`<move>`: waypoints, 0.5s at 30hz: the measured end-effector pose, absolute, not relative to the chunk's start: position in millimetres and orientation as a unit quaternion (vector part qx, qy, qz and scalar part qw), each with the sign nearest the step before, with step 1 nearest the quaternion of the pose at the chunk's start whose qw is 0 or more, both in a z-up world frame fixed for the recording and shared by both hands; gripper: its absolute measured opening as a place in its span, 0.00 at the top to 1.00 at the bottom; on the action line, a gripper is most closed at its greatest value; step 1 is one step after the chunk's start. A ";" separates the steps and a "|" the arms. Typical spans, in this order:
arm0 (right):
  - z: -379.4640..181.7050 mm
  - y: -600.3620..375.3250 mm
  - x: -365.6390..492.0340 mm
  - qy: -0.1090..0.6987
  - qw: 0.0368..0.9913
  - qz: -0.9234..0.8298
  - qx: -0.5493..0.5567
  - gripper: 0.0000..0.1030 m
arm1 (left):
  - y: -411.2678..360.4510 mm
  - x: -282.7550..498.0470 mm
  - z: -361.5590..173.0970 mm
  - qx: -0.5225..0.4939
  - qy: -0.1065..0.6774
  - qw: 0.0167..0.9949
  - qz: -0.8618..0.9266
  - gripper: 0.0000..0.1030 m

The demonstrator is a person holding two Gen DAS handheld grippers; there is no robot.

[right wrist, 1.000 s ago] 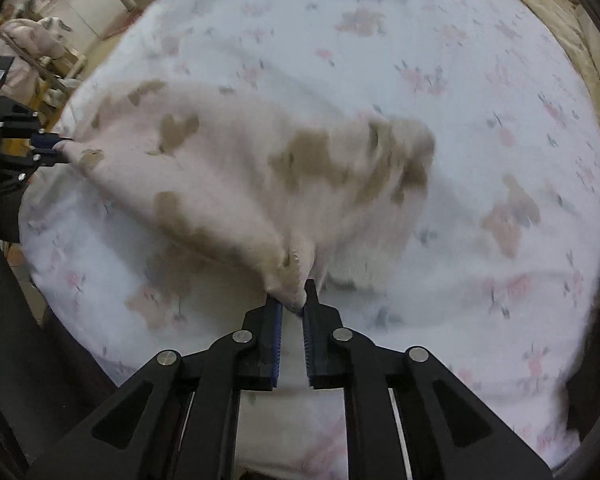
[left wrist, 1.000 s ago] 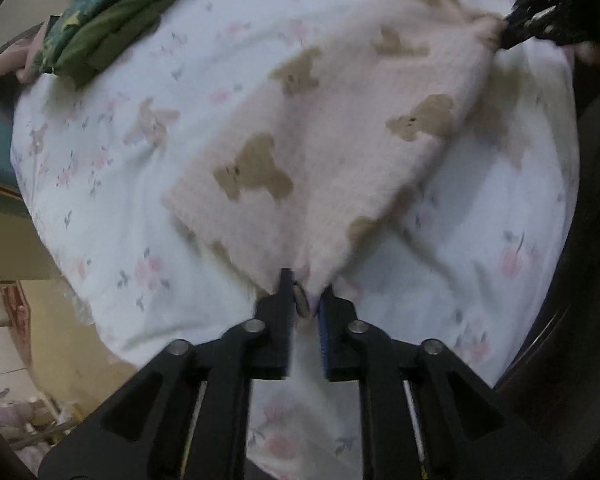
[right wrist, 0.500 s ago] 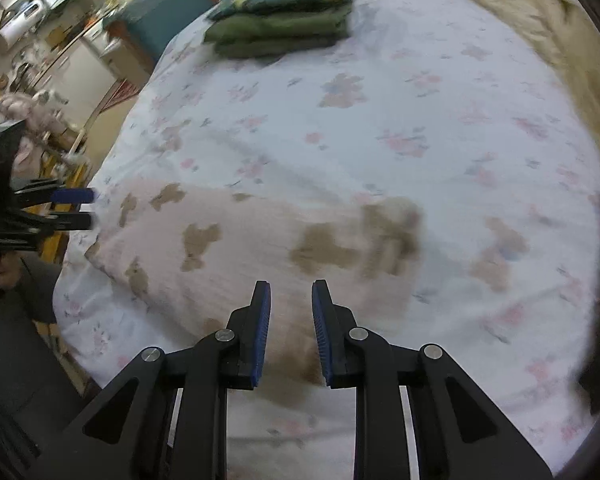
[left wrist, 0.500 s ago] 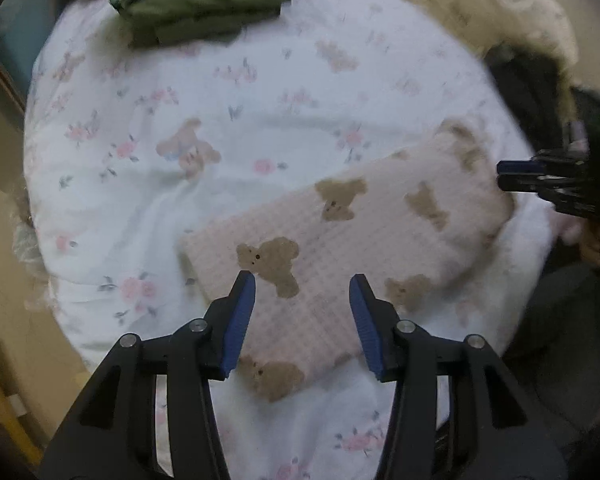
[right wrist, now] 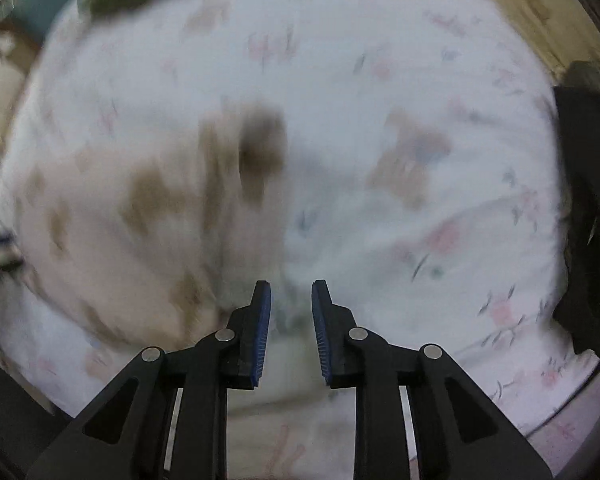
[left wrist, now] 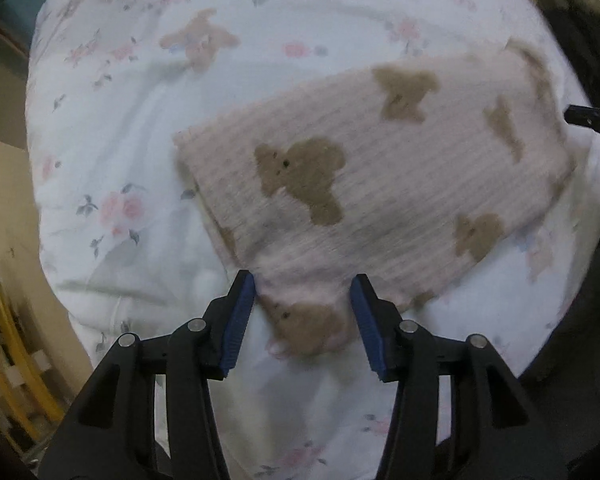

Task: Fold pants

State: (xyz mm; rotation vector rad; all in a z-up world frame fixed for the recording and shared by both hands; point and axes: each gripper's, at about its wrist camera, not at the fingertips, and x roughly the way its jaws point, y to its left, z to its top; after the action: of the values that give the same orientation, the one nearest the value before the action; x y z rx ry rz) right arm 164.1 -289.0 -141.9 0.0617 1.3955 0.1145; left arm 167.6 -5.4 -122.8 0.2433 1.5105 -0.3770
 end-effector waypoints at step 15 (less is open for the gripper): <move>-148.4 -235.7 242.4 0.611 0.788 0.060 -0.049 0.54 | -12.2 157.6 -139.5 0.136 0.659 0.722 -0.162 0.50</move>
State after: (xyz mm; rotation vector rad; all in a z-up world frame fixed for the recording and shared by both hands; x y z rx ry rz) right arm 242.4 -235.7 -148.4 -0.1064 1.3168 0.1302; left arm 157.6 -12.2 -139.5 0.3002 1.4563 -0.3576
